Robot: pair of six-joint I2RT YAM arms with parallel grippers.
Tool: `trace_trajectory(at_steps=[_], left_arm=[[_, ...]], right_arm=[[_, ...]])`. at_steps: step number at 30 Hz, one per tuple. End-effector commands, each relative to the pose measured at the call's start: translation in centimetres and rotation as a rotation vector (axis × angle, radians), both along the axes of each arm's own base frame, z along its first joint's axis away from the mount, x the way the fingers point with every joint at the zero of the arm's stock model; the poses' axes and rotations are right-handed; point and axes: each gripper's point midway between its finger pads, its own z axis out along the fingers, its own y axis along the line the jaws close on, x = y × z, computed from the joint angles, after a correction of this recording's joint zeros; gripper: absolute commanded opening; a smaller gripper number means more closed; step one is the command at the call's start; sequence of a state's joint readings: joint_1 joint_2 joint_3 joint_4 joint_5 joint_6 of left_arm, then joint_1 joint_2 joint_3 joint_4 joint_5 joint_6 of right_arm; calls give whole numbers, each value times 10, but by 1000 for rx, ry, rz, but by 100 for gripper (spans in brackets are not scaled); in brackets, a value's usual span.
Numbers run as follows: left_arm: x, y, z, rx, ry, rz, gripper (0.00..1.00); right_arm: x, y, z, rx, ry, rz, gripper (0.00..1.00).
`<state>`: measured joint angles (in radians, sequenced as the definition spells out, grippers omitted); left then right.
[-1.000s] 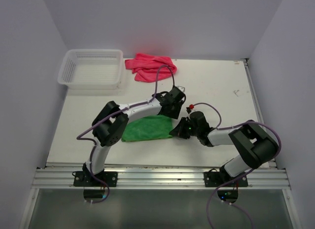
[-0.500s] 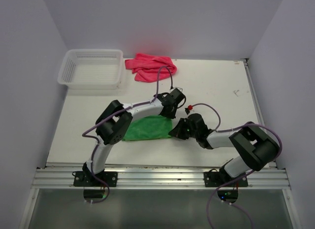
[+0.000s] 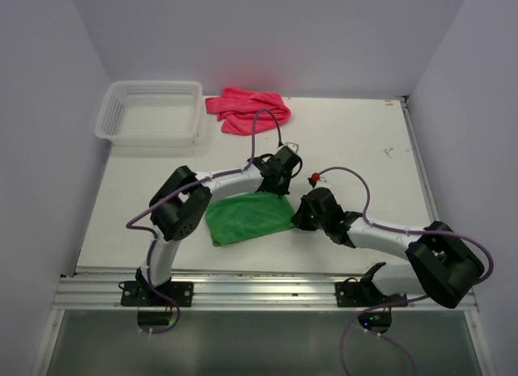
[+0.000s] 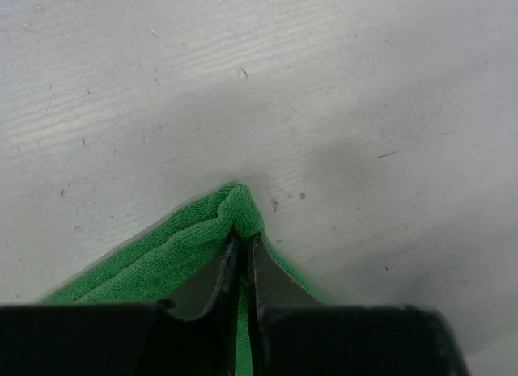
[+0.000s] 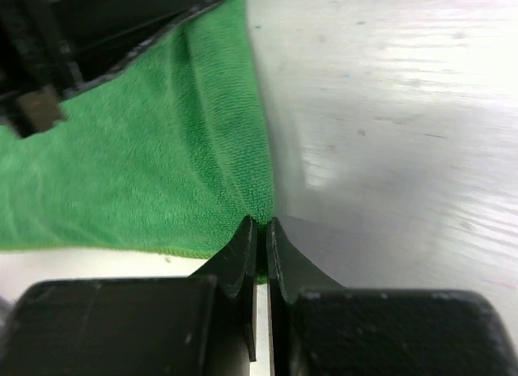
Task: Roll the towels
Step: Roll the towel
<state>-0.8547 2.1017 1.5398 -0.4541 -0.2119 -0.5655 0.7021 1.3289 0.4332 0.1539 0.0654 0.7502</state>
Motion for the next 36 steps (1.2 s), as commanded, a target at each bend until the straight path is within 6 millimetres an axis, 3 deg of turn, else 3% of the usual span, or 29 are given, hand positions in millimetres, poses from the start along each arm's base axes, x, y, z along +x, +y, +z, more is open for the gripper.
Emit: trace_trajectory(at_steps=[1, 9, 13, 19, 22, 26, 36], left_arm=[[26, -15, 58, -193, -151, 39, 9], [28, -33, 67, -327, -159, 21, 7], [28, -30, 63, -333, -149, 24, 7], [26, -23, 60, -360, -142, 28, 7], [27, -19, 62, -366, -146, 31, 7], [26, -14, 60, -363, -145, 33, 7], [20, -4, 47, -356, -128, 42, 7]], right_arm=[[-12, -38, -4, -215, 21, -7, 0], [-10, -51, 16, -329, -8, 17, 0], [-13, -60, 17, -377, -8, 22, 0], [-11, -58, 23, -421, -23, 43, 0], [-12, -47, 26, -422, -49, 88, 0], [-16, -35, 24, -419, -56, 136, 0], [-20, -34, 5, -473, -11, 167, 0]])
